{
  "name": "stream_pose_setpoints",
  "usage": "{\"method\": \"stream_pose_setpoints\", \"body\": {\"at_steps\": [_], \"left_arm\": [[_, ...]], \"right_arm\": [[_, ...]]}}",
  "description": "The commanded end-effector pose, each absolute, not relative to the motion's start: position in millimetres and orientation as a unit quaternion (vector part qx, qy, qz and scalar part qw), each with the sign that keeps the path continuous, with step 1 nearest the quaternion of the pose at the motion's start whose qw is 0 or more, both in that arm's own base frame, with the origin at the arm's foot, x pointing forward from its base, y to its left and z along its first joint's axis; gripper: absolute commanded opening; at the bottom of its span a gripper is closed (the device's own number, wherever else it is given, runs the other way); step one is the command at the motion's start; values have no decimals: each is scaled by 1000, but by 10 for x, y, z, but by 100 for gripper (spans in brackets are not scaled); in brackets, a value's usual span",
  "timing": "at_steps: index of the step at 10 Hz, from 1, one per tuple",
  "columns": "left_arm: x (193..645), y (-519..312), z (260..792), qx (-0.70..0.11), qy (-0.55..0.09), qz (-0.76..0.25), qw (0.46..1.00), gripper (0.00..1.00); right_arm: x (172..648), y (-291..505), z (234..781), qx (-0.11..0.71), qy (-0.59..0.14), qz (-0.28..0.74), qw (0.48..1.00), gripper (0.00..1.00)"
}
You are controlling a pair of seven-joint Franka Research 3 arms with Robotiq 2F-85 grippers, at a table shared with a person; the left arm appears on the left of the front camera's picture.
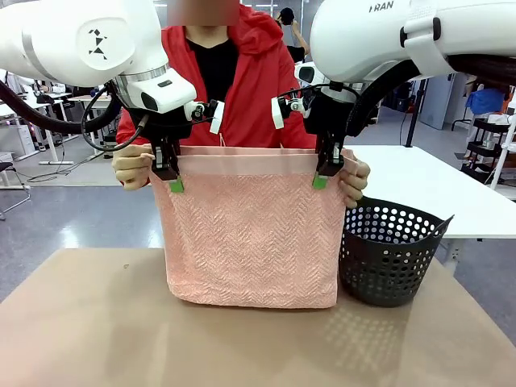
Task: Fold the towel.
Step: Release the end of the 100 cm Hotel Towel you were holding and grab the top end of the folded side.
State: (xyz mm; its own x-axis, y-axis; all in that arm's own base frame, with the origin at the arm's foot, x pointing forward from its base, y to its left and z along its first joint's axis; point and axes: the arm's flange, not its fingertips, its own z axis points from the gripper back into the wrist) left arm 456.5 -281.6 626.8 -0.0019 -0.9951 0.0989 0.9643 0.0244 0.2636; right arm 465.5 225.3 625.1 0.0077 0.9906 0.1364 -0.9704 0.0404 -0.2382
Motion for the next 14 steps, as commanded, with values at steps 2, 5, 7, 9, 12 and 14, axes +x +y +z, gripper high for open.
{"method": "stream_pose_setpoints", "body": {"at_steps": [2, 5, 7, 9, 12, 14], "left_arm": [[4570, -2805, 6281, 67, -128, -696, 703, 0], [4570, -2805, 6281, 67, -128, -696, 703, 0], [4570, -2805, 6281, 67, -128, -696, 703, 0], [4532, -2804, 6303, 68, -138, -705, 692, 45], [4365, -2744, 6565, 99, -181, -693, 690, 88], [4146, -2704, 6817, 142, -227, -683, 680, 100]], "right_arm": [[4649, 2244, 6256, -39, -134, 691, 709, 0], [4649, 2244, 6256, -39, -134, 691, 709, 0], [4649, 2244, 6256, -39, -134, 691, 709, 0], [4627, 2231, 6284, -42, -142, 690, 708, 38], [4473, 2163, 6514, -78, -183, 677, 708, 41], [4305, 2096, 6728, -114, -220, 669, 701, 77]]}}
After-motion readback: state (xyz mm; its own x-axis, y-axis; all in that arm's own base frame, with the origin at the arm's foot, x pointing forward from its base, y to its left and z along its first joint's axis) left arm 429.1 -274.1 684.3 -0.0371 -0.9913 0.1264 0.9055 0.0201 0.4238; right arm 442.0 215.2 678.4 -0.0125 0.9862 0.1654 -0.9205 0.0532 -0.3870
